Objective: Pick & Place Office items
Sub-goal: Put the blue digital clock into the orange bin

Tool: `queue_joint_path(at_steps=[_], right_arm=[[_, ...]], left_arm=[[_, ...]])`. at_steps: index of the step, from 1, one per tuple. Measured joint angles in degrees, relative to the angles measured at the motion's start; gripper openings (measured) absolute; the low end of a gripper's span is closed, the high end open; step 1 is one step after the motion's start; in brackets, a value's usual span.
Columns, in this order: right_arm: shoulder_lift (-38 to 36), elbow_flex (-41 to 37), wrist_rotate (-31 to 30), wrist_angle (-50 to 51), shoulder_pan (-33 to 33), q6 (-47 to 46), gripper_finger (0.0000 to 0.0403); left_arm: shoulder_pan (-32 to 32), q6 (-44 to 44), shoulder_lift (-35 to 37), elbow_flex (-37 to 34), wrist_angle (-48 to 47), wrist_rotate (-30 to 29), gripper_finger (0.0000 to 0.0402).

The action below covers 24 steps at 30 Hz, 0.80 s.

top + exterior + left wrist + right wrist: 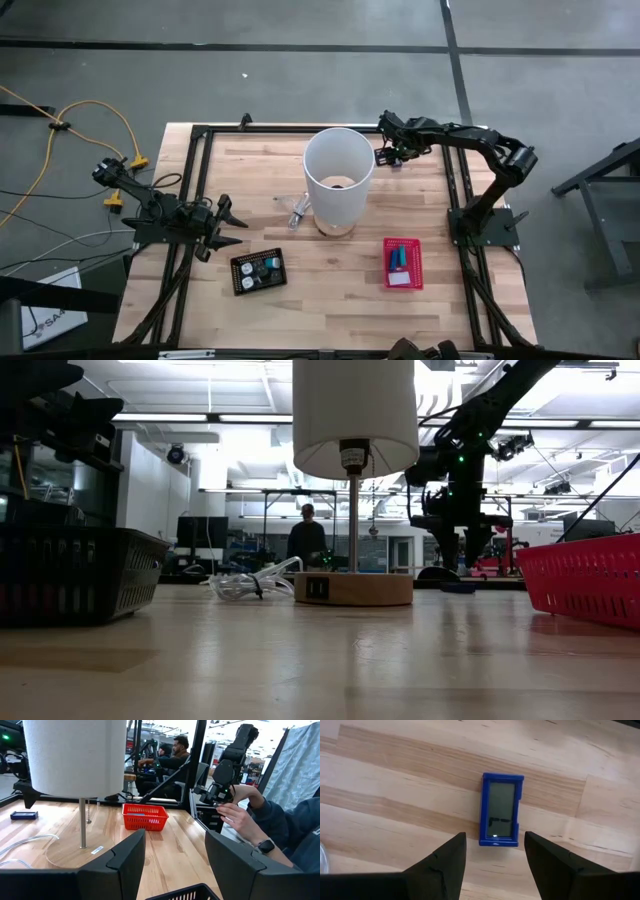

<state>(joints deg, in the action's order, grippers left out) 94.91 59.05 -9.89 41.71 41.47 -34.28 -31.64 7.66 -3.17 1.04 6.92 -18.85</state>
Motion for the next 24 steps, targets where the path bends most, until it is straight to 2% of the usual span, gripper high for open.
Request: queue_joint_path(at_steps=[9,24], right_arm=[[0.0,-3.8,2.6,-4.2,0.3,0.0,0.0188],[0.0,-3.8,1.3,-5.4,0.3,1.1,0.0188]], left_arm=[[0.0,0.0,0.0,0.0,0.0,0.0,0.0199],[0.0,0.0,0.0,0.0,0.0,0.0,0.0199]])
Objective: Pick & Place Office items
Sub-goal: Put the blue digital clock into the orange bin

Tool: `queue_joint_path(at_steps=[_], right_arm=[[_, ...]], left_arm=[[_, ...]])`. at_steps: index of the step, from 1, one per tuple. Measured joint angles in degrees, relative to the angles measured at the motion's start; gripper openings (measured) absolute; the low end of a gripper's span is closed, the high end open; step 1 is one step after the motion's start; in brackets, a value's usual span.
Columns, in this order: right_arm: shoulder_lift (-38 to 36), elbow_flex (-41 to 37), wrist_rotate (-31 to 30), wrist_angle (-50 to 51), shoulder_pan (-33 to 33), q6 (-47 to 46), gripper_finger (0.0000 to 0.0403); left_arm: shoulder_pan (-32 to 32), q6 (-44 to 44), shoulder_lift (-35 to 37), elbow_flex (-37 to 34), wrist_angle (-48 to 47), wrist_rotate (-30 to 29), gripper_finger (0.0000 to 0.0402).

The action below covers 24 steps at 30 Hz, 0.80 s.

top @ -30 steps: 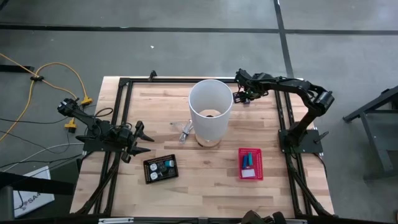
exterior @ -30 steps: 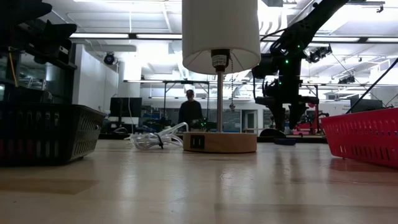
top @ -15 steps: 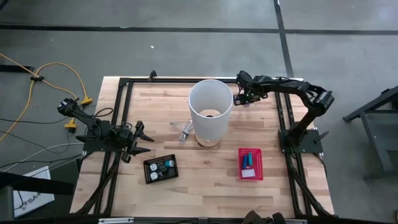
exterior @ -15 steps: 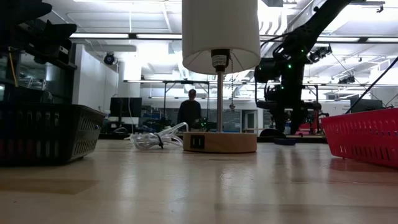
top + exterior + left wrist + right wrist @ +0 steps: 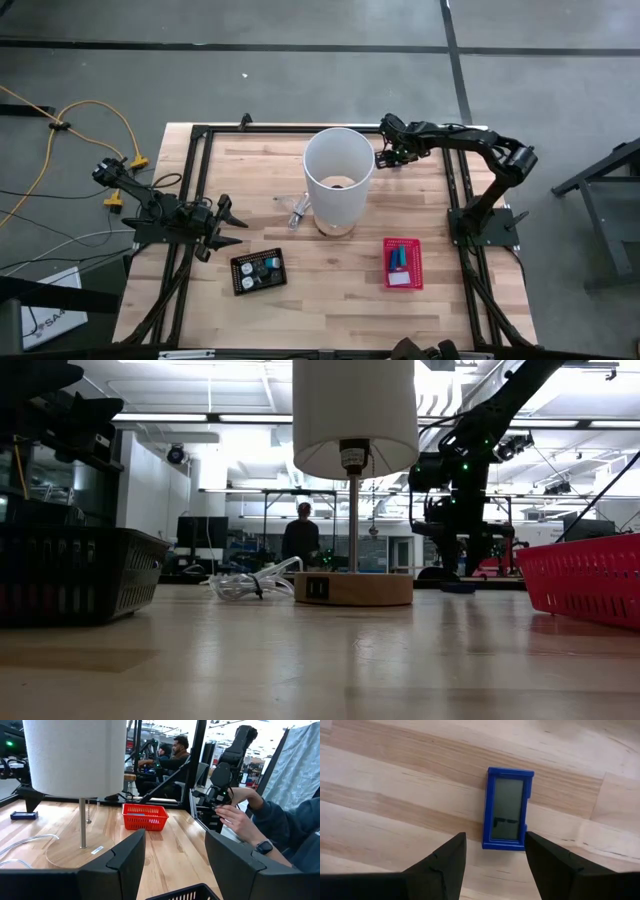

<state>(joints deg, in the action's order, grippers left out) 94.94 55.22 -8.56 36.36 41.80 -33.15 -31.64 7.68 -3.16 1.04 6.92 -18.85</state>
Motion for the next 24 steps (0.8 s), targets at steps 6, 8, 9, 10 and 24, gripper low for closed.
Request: queue_joint_path(at_steps=[6,8,9,10,24], right_arm=[[0.0,0.0,-0.2,-0.4,0.0,0.1,0.0188],[0.0,0.0,-0.4,-1.0,0.0,0.1,0.0188],[0.0,0.0,-0.4,-1.2,0.0,0.1,0.0188],[0.0,0.0,-0.4,-1.1,0.0,0.0,0.0188],[0.0,0.0,-0.3,-1.5,0.0,2.0,0.0188]], left_arm=[[0.0,0.0,0.0,0.0,0.0,0.0,0.0199],[0.0,0.0,0.0,0.0,0.0,0.0,0.0199],[0.0,0.0,0.0,0.0,0.0,0.0,0.0199],[0.0,0.0,0.0,0.0,0.0,0.0,0.0199],[0.0,0.0,0.0,0.0,0.0,0.0,0.0199]])
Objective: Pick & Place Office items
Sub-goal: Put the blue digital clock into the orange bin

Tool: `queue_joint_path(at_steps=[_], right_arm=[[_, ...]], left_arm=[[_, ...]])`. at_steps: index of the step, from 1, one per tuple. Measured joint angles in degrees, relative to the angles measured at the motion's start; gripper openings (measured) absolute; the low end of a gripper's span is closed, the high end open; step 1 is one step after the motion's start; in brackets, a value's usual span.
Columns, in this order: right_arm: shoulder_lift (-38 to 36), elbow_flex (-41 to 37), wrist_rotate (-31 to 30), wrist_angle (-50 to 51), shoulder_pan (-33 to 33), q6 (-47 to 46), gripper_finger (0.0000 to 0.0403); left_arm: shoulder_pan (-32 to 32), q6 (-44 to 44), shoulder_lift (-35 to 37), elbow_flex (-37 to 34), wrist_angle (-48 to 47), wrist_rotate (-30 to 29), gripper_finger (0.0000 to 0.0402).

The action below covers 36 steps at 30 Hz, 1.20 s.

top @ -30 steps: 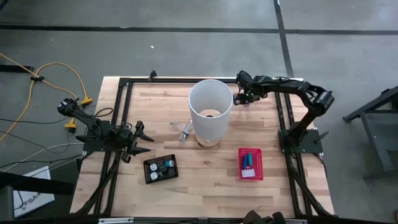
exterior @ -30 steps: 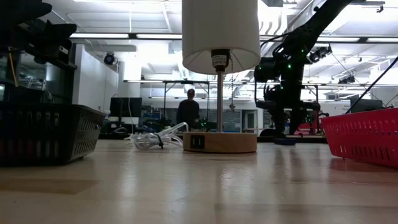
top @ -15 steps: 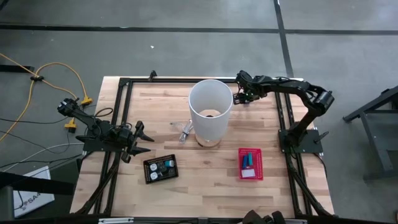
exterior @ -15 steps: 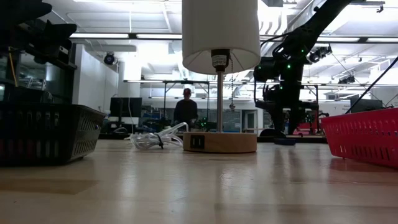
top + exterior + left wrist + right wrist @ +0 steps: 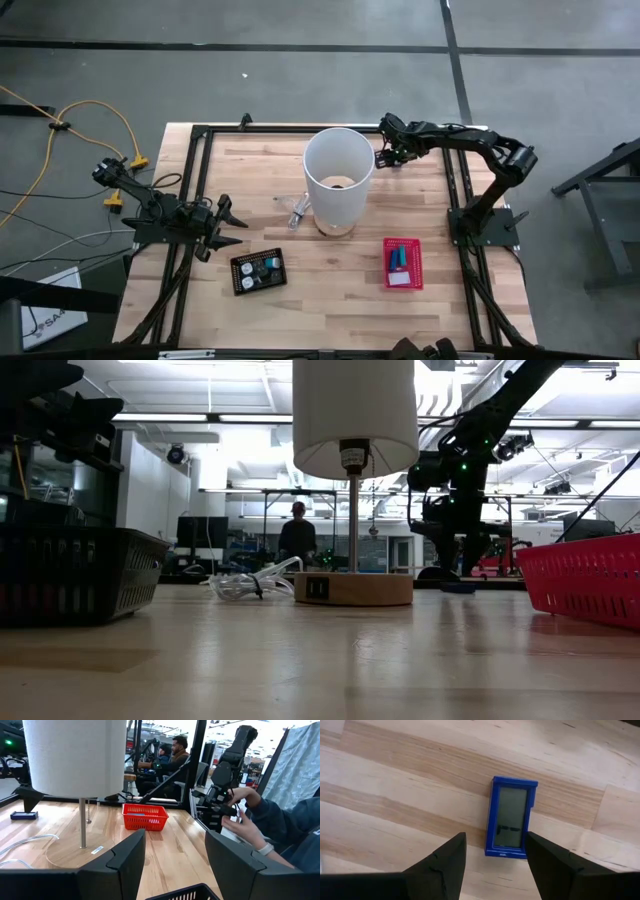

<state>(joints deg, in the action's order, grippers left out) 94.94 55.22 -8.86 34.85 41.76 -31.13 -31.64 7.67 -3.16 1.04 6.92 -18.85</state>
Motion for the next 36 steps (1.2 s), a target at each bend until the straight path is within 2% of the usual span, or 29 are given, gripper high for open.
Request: queue_joint_path(at_steps=[29,32,36], right_arm=[[0.0,0.0,0.4,-0.2,0.0,-3.8,0.0189],[0.0,0.0,0.4,-0.4,0.0,-3.8,0.0207],[0.0,0.0,-1.2,-0.2,0.0,-2.6,0.0257]], left_arm=[[0.0,0.0,0.0,0.0,0.0,0.0,0.0199],[0.0,0.0,0.0,0.0,0.0,0.0,0.0199],[0.0,0.0,0.0,0.0,0.0,0.0,0.0199]])
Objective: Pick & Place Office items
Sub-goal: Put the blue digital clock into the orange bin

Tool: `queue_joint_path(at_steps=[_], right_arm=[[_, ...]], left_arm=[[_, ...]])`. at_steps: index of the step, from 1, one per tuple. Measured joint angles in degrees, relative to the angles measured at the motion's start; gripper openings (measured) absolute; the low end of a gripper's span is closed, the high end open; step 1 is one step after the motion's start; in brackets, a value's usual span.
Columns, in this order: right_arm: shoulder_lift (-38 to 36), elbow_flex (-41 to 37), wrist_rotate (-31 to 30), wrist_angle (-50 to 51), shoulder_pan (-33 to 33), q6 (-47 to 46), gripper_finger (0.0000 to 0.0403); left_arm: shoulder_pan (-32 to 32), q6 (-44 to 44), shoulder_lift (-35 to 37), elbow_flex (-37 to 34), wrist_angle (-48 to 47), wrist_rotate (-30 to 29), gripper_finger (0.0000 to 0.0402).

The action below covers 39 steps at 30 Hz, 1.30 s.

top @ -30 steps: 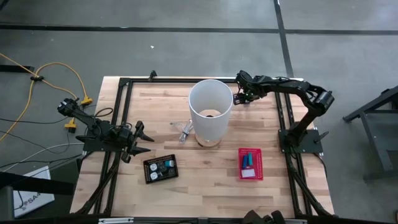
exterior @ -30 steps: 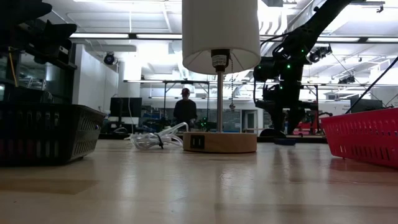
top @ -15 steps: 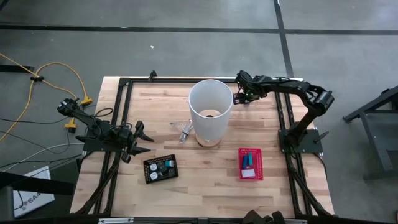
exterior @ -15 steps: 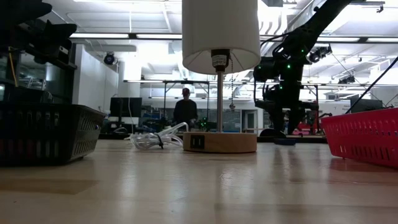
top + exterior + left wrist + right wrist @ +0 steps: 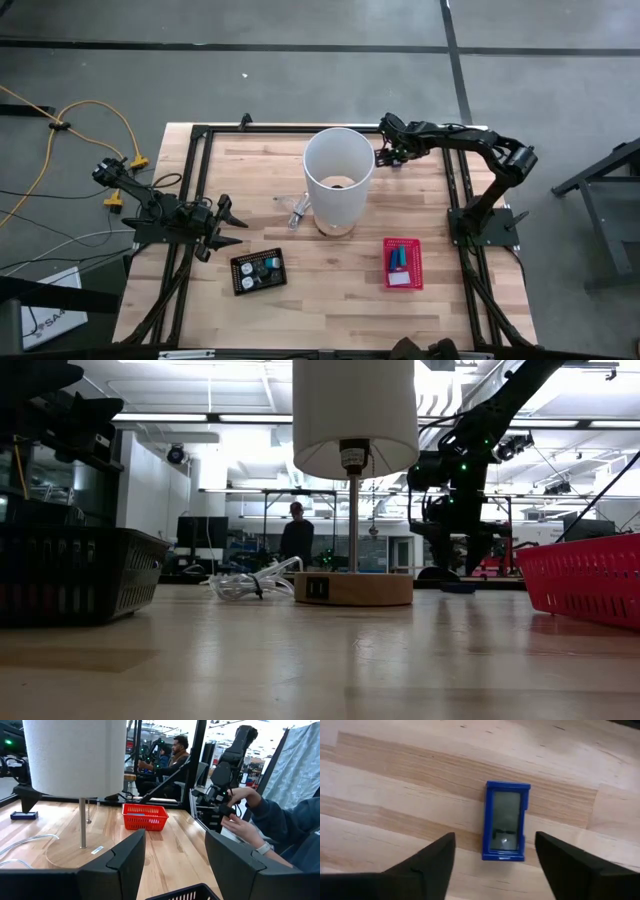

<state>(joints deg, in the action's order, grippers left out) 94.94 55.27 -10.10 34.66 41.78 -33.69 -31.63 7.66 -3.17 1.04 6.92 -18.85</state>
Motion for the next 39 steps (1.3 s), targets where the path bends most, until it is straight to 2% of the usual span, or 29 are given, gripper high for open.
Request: queue_joint_path(at_steps=[4,8,16,31,34,39], right_arm=[[0.0,0.0,-0.2,1.1,0.0,0.6,0.0302],[0.0,0.0,-0.3,1.2,0.0,0.7,0.0321],[0.0,0.0,-0.6,0.9,-0.2,0.9,0.0317],[0.0,0.0,-6.0,2.0,-1.9,-2.5,0.0313],[1.2,0.0,-8.3,2.0,-3.4,-3.4,0.0313],[4.0,0.0,-7.7,2.2,-3.9,-5.7,0.0313]], left_arm=[[0.0,0.0,0.0,0.0,0.0,0.0,0.0199],[0.0,0.0,0.0,0.0,0.0,0.0,0.0199],[0.0,0.0,0.0,0.0,0.0,0.0,0.0199],[0.0,0.0,0.0,0.0,0.0,0.0,0.0199],[0.0,0.0,0.0,0.0,0.0,0.0,0.0199],[0.0,0.0,0.0,0.0,0.0,0.0,0.0199]])
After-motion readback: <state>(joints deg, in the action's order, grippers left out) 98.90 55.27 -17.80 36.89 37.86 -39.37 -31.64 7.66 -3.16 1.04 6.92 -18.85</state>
